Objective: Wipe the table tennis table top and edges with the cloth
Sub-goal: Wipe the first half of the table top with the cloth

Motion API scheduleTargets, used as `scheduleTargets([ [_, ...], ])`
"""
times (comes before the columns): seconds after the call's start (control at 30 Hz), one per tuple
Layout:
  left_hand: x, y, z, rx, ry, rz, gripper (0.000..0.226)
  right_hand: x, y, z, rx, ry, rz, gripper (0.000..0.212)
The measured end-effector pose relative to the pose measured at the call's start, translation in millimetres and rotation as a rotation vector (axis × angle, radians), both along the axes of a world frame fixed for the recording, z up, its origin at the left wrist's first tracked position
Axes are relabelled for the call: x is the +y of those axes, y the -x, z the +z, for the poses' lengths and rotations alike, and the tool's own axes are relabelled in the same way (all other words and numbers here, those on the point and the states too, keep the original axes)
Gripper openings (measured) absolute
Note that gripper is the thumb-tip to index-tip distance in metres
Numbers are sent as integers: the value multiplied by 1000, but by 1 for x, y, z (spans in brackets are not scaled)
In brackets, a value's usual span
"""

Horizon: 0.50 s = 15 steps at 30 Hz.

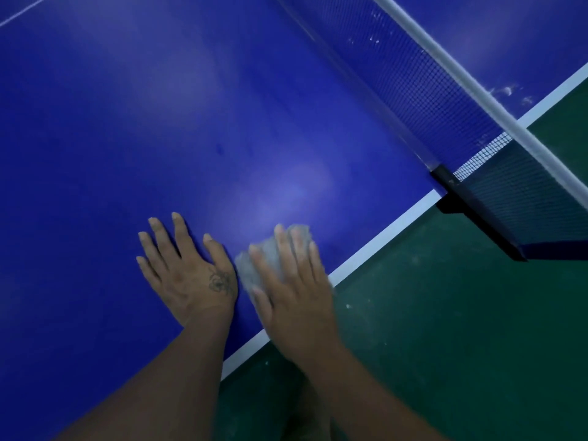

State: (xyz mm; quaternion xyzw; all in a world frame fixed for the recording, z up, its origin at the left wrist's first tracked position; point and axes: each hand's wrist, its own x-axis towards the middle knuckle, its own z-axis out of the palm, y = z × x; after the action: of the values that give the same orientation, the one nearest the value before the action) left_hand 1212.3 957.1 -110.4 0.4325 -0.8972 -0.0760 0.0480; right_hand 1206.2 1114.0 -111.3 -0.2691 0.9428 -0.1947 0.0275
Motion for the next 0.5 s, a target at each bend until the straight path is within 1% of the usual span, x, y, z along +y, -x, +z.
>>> scheduleTargets([
  [0.07, -1, 0, -2, 9, 4, -2, 67, 25, 6, -7, 34, 4, 78, 55],
  [0.13, -1, -1, -2, 7, 10, 3, 66, 59, 39, -10, 74, -127, 32, 52],
  [0.17, 0, -1, -1, 4, 14, 3, 66, 76, 63, -10, 80, -186, -52, 52],
  [0.23, 1, 0, -1, 1, 12, -3, 66, 99, 111, -5, 31, -236, -274, 58],
  [0.3, 0, 0, -1, -3, 3, -3, 67, 93, 140, 0, -50, -247, -460, 62],
  [0.33, 0, 0, 0, -3, -2, -5, 67, 79, 145, 1, -71, -251, -512, 63],
  [0.4, 0, 1, -1, -1, -13, -9, 68, 47, 139, 1, -74, -257, -523, 64],
  [0.5, 0, 1, -1, -4, -2, 2, 67, 12, 93, -3, -8, -194, -346, 68],
])
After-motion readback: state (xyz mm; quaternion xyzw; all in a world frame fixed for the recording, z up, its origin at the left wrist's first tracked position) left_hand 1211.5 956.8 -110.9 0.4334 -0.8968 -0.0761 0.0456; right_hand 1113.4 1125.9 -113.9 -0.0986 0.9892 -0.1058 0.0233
